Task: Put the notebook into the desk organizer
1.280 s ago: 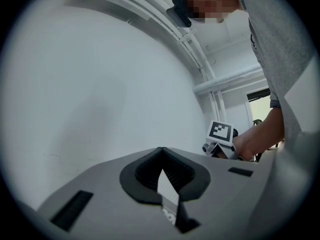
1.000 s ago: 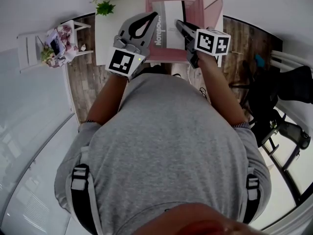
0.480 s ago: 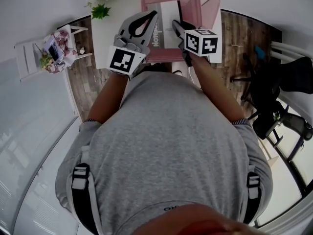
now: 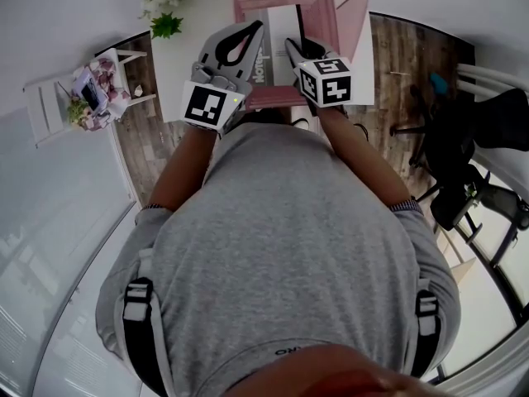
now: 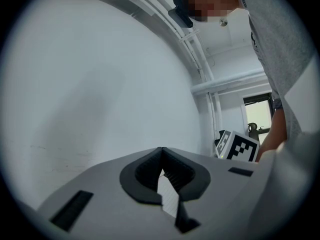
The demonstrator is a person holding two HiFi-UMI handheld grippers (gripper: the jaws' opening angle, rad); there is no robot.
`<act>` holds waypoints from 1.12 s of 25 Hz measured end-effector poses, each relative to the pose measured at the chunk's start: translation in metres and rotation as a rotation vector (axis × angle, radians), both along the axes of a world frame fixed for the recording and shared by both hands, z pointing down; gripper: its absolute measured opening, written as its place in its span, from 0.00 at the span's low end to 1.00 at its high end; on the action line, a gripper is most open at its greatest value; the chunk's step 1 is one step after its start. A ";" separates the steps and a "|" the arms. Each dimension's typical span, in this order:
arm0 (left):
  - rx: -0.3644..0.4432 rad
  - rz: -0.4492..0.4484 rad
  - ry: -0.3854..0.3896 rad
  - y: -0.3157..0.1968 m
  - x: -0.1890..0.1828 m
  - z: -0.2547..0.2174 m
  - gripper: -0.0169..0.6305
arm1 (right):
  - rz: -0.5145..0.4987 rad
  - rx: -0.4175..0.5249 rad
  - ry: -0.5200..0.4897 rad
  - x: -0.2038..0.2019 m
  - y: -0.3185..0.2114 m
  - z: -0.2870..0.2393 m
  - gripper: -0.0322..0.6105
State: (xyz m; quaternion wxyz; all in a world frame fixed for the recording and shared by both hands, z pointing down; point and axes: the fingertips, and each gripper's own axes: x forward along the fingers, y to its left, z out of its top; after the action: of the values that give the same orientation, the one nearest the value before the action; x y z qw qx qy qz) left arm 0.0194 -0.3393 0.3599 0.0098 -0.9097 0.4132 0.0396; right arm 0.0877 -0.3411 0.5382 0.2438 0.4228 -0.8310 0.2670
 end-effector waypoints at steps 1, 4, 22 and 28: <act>0.000 0.001 -0.001 0.000 0.000 0.001 0.05 | 0.003 0.003 0.005 0.000 0.000 0.001 0.19; -0.001 0.004 -0.004 0.000 0.002 0.004 0.05 | 0.021 0.012 0.022 0.003 -0.002 0.003 0.22; -0.017 -0.007 -0.002 0.003 0.002 0.006 0.05 | 0.073 0.080 0.073 0.012 -0.012 -0.008 0.42; -0.016 -0.029 -0.028 0.014 0.002 0.007 0.05 | 0.049 0.149 0.010 0.009 -0.007 -0.040 0.42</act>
State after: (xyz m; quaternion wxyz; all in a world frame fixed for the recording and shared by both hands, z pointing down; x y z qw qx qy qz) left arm 0.0214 -0.3257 0.3671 0.0090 -0.9042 0.4264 0.0232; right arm 0.0970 -0.3482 0.4985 0.2092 0.4613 -0.8368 0.2080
